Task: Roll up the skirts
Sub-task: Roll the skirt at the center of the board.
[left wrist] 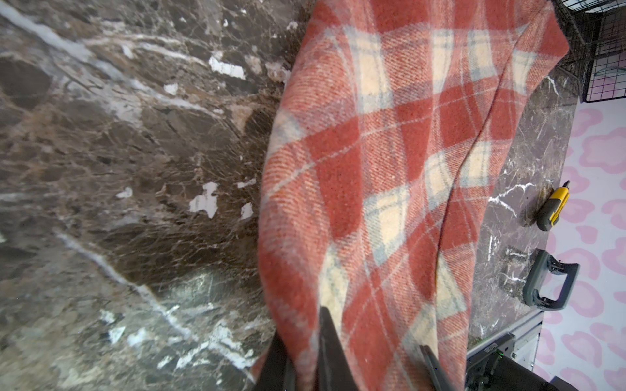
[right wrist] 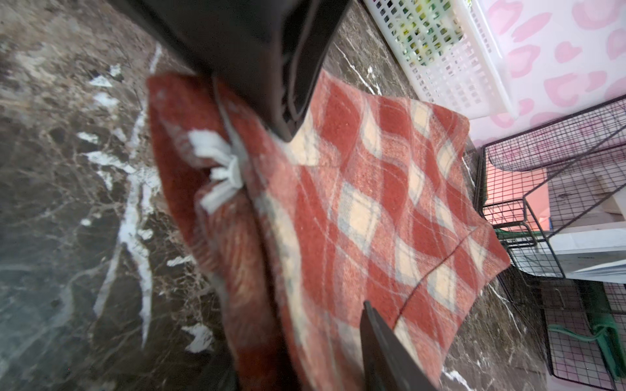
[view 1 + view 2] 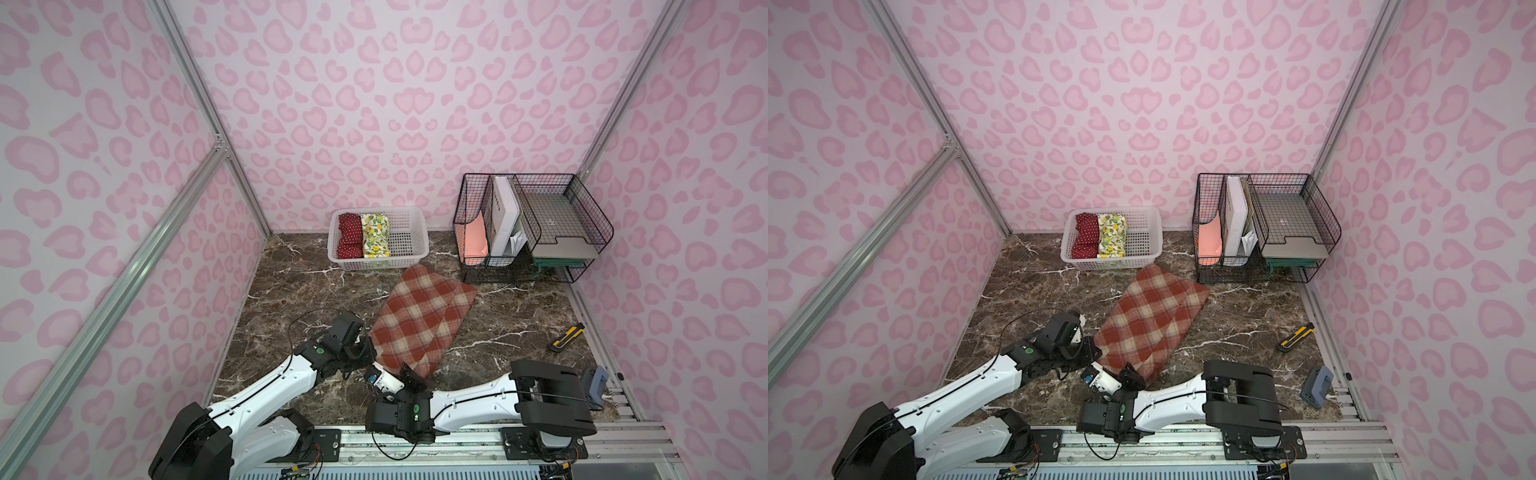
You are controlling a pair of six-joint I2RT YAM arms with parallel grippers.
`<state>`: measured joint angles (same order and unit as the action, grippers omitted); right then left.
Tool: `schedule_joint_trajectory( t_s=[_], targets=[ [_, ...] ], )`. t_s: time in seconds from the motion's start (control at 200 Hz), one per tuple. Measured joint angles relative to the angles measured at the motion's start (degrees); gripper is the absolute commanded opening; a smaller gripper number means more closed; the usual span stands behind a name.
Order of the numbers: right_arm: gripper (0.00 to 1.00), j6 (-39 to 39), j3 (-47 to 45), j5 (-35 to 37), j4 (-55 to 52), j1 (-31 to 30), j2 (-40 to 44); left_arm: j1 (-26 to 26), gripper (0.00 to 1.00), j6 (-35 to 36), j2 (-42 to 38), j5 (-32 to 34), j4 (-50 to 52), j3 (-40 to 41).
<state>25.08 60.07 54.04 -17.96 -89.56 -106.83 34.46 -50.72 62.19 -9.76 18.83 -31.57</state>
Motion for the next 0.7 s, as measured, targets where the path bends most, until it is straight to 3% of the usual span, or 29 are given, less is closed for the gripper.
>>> schedule_joint_trajectory(
  t_s=[0.305, 0.46, 0.7],
  targets=[
    [0.07, 0.33, 0.09, -0.11, 0.39, 0.57, -1.6, -0.04, 0.0, 0.57, -0.48, 0.26, 1.2, -0.61],
    [0.0, -1.11, 0.02, -2.38, 1.75, 1.01, -0.72, -0.63, 0.41, 1.81, -2.51, 1.88, 4.26, -2.67],
    [0.0, -5.9, 1.42, -18.8, -0.09, 5.55, 2.12, -3.78, 0.66, 4.39, -8.13, 5.27, 10.93, -4.39]
  ],
)
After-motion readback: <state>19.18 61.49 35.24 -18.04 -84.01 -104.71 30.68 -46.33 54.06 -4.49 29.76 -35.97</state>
